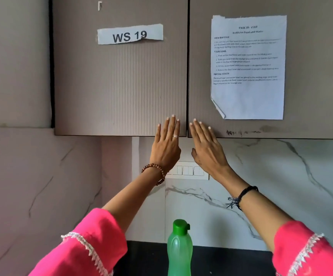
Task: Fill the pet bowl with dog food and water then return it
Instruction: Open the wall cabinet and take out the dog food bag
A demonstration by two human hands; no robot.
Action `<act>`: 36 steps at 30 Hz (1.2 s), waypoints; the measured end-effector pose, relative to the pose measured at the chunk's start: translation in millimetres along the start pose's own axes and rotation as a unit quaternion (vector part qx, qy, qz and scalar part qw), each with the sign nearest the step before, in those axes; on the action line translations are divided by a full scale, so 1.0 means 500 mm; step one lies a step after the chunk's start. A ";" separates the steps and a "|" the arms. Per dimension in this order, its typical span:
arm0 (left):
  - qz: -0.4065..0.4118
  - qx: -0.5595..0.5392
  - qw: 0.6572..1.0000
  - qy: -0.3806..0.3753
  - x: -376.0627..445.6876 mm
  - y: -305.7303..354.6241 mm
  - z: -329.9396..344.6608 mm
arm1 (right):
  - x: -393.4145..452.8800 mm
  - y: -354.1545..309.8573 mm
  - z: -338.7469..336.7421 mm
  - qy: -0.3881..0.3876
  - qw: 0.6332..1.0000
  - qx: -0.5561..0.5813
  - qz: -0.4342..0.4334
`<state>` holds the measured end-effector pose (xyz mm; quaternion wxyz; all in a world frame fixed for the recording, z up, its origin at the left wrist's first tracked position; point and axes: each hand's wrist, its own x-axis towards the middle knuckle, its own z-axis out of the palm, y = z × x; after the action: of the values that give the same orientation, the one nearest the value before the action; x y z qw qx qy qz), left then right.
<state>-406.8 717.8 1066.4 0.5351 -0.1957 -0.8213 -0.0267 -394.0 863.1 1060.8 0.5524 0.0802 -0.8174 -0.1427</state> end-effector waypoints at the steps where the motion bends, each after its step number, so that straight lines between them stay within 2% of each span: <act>1: 0.001 -0.001 1.000 -0.008 0.011 0.001 0.013 | 0.010 0.006 0.008 -0.003 1.000 -0.010 -0.004; 4: 0.001 0.009 1.000 -0.001 0.042 0.000 0.050 | 0.037 0.020 0.028 -0.009 0.999 -0.038 -0.006; 12: 0.014 0.062 0.989 0.134 0.108 0.007 0.108 | 0.092 0.018 0.076 0.062 0.992 -0.113 0.002; 21: 0.018 0.107 0.982 0.154 0.123 0.006 0.131 | 0.106 0.014 0.080 0.125 0.985 -0.115 0.000; 28: 0.012 0.095 0.976 0.195 0.119 0.019 0.125 | 0.103 0.006 0.060 0.135 0.986 -0.099 0.014; 36: -0.007 0.086 0.976 0.202 0.098 0.021 0.095 | 0.085 -0.008 0.020 0.125 0.986 -0.102 0.040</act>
<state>-461.5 753.7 1087.9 0.7046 -0.1338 -0.6969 0.0017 -419.3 848.6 1093.6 0.6605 0.0082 -0.7259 -0.1917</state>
